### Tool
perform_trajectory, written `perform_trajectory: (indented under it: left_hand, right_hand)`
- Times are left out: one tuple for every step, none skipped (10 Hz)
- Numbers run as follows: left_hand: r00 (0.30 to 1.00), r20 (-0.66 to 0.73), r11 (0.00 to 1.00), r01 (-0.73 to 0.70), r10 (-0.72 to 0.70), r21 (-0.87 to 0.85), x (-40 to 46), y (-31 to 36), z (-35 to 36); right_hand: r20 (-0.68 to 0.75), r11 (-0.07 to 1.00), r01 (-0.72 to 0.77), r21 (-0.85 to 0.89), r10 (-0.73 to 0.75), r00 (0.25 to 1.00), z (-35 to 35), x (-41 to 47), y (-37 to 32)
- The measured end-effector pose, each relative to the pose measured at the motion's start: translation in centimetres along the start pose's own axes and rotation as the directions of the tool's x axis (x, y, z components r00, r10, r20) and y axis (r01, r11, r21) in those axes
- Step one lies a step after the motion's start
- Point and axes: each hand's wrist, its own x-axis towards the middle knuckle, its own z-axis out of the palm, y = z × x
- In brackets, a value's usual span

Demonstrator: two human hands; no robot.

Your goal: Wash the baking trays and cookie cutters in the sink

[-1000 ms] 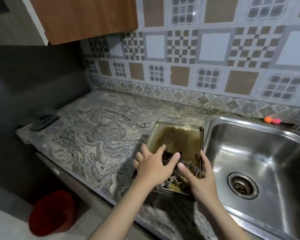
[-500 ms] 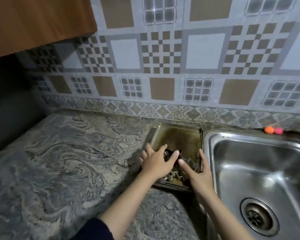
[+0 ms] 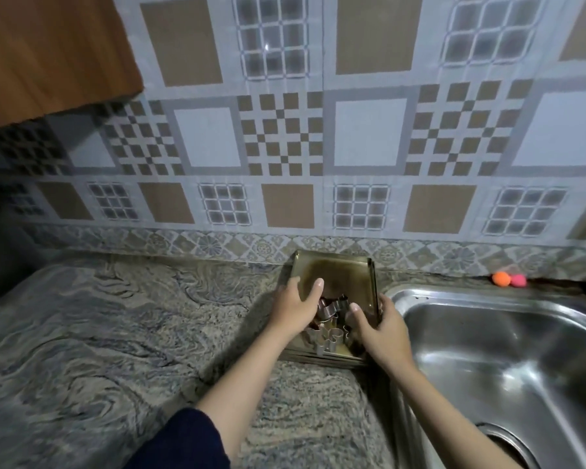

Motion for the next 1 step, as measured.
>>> perform_trajectory:
  left_hand:
    - [0.982, -0.143, 0.984, -0.137, 0.121, -0.11, -1.97, -1.2, -0.35]
  right_hand:
    - [-0.15, 0.985, 0.11, 0.129, -0.09, 0.985, -2.14, -1.02, -2.31]
